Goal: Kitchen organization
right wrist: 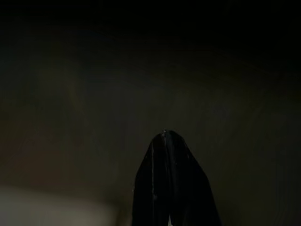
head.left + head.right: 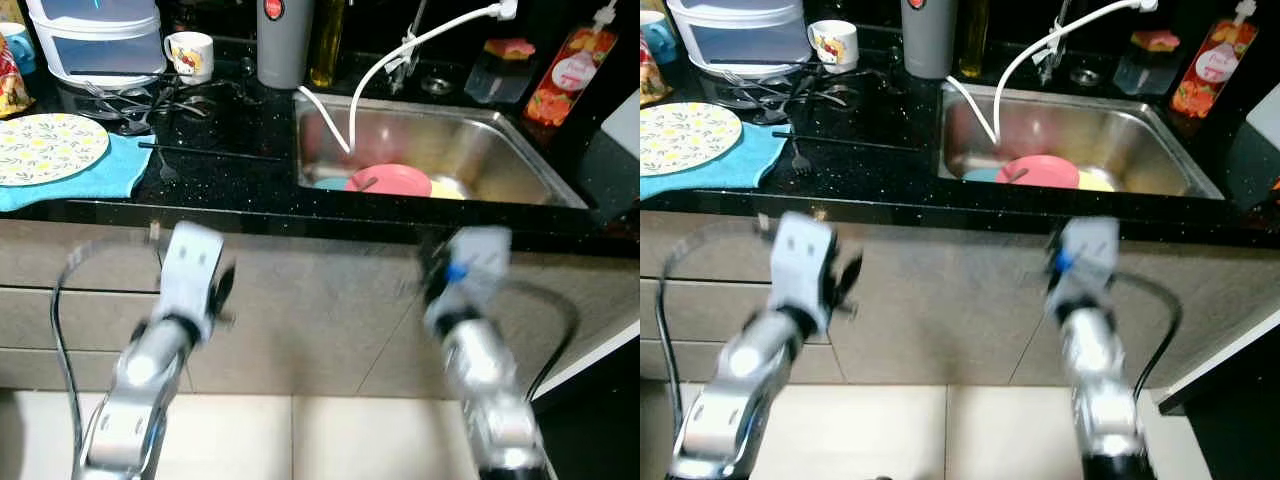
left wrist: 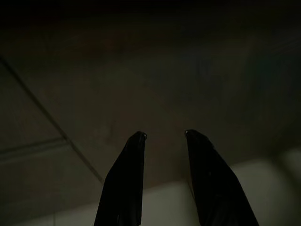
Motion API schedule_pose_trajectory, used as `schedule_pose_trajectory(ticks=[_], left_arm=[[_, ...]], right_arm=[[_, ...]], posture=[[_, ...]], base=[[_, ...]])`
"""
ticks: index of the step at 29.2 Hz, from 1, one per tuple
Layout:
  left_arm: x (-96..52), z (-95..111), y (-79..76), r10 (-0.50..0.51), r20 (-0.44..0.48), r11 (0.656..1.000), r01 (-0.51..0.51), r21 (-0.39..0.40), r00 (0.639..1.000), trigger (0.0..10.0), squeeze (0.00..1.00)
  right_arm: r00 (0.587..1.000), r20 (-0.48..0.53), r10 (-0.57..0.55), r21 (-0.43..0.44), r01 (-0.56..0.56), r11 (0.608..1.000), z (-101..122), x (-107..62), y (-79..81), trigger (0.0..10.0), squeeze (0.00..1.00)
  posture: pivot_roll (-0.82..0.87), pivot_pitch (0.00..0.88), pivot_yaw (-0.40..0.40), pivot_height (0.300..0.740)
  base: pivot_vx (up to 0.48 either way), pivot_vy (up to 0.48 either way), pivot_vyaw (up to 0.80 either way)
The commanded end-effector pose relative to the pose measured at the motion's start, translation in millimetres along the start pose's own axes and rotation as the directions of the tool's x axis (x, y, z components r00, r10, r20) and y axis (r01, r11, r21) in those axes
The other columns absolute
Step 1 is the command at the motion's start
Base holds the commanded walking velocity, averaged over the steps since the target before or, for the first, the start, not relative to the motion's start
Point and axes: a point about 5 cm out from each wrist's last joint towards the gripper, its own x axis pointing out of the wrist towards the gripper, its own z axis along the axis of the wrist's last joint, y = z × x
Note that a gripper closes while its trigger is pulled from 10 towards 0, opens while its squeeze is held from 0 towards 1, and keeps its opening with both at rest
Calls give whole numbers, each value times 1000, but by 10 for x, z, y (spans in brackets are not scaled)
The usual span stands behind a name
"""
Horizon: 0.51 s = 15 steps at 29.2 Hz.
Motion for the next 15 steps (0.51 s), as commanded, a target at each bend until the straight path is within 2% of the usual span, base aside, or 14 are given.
schedule_pose_trajectory(ticks=[1, 2, 3, 4, 6, 7, 8, 9, 10, 11, 12, 15], left_arm=[[32, 16, -43, -34, 21, 999, 34, 17, 999, 10000, 0], [64, 11, -24, -38, 30, 997, 36, 73, 999, 10000, 0], [120, 19, 34, -16, 47, 984, 8, 176, 999, 10000, 0], [120, 19, 34, -16, 47, 984, 8, 176, 999, 10000, 0], [201, -53, 132, 1, 44, 934, -17, 357, 999, 10000, 0], [227, -118, 171, 8, 29, 909, -20, 416, 1000, 10000, 0], [227, -118, 171, 8, 29, 909, -20, 416, 1000, 10000, 0], [263, -211, 223, 29, -6, 912, -24, 409, 1000, 10000, 0], [286, -290, 279, 71, -42, 928, -51, 368, 997, 10000, 0], [301, -353, 283, 68, -79, 952, -41, 302, 995, 10000, 0], [314, -381, 270, 55, -101, 961, -25, 274, 993, 10000, 0], [321, -381, 246, 27, -111, 965, 3, 264, 994, 10000, 0]], right_arm=[[1000, -30, 8, -6, -8, 1000, -78, -1, 21, 10000, 0], [998, -64, 11, 5, -11, 1000, -182, -18, 63, 10000, 0], [996, -93, 5, 18, -4, 1000, -264, -21, 109, 10000, 0], [996, -93, 5, 18, -4, 1000, -264, -21, 109, 10000, 0], [990, -139, -2, 33, 7, 999, -374, -22, 169, 10000, 0], [987, -161, -4, 30, 9, 1000, -414, -20, 177, 10000, 0], [987, -161, -4, 30, 9, 1000, -414, -20, 177, 10000, 0], [983, -180, -21, 22, 25, 999, -451, -19, 137, 10000, 0], [980, -195, -38, 15, 42, 999, -483, -25, 98, 10000, 0], [977, -206, -53, 8, 55, 998, -511, -38, 64, 10000, 0], [973, -220, -63, -6, 64, 998, -554, -60, 45, 10000, 0], [970, -232, -67, -11, 66, 998, -594, -87, 43, 10000, 0]], posture=[[222, 46, -114, 740], [223, 47, -116, 740], [221, 45, -118, 740], [221, 45, -118, 740], [209, 42, -119, 740], [206, 43, -118, 740], [206, 43, -118, 740], [203, 43, -118, 740], [193, 43, -119, 740], [188, 47, -121, 740], [191, 49, -122, 740], [196, 56, -121, 740]], base=[[0, 0, 0], [0, 0, 0], [0, 0, 0], [0, 0, 0], [0, 0, 0], [0, 0, 0], [0, 0, 0], [0, 0, 0], [0, 0, 0], [0, 0, 0], [0, 0, 0], [0, 0, 0]])
